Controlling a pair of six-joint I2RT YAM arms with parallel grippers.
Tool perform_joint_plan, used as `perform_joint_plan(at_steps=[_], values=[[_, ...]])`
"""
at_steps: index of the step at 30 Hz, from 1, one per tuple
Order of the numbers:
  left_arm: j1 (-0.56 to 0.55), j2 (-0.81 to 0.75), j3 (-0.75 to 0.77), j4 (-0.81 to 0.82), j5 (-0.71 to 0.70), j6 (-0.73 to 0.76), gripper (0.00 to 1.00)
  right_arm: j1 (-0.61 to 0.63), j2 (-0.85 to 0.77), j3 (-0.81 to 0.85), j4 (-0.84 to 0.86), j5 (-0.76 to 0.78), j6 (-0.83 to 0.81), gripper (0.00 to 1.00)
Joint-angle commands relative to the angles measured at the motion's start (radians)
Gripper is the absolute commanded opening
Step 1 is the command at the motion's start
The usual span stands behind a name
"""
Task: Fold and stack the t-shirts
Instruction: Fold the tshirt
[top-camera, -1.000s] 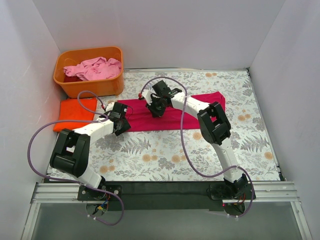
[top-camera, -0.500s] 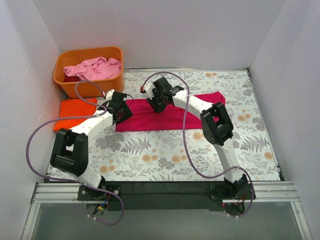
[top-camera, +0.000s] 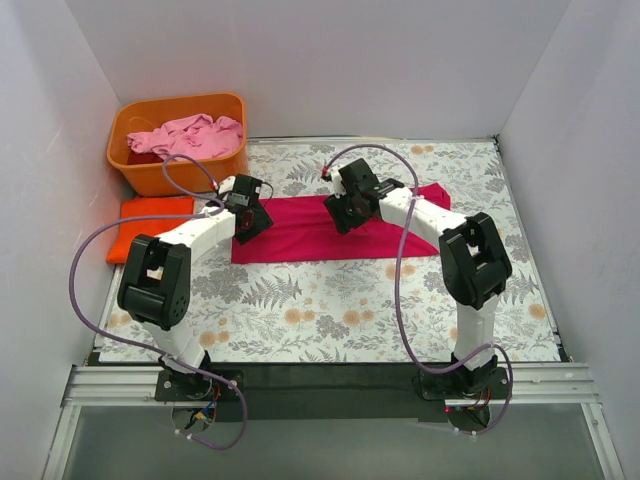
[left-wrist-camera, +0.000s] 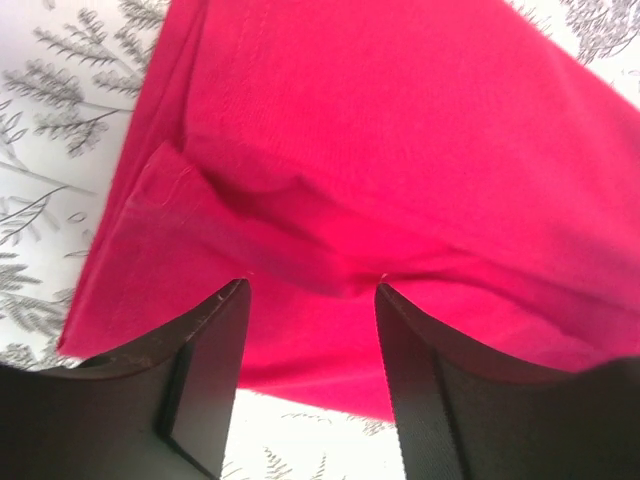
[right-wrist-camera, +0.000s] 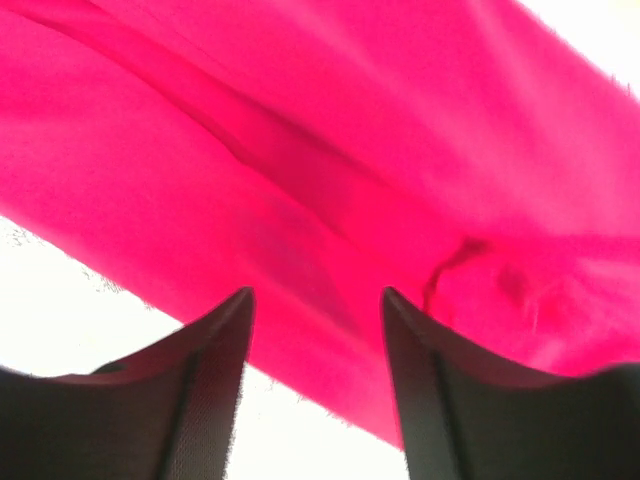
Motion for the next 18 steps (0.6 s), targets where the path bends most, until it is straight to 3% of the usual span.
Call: perform_joint_plan(at_steps=[1,10,15,18], values=[[0.003,0.028,0.058,-0.025,-0.013,-0.06,0.49,-0.01,-0.082,-0.085,0.03,0.079,0.128,0.54],[0.003,0.097,0.086,-0.03,-0.03,-0.097,0.34,-0.044,-0.2,-0.282,0.104,0.1,0.161,0.55],[0.003,0.107,0.106,-0.045,-0.065,-0.101,0.11,-0.064,-0.229,-0.328,0.13,0.108,0.165,0.55],[0.005,0.116,0.129,-0.06,-0.093,-0.097,0.07,-0.077,-0.236,-0.343,0.142,0.102,0.167,0.55]])
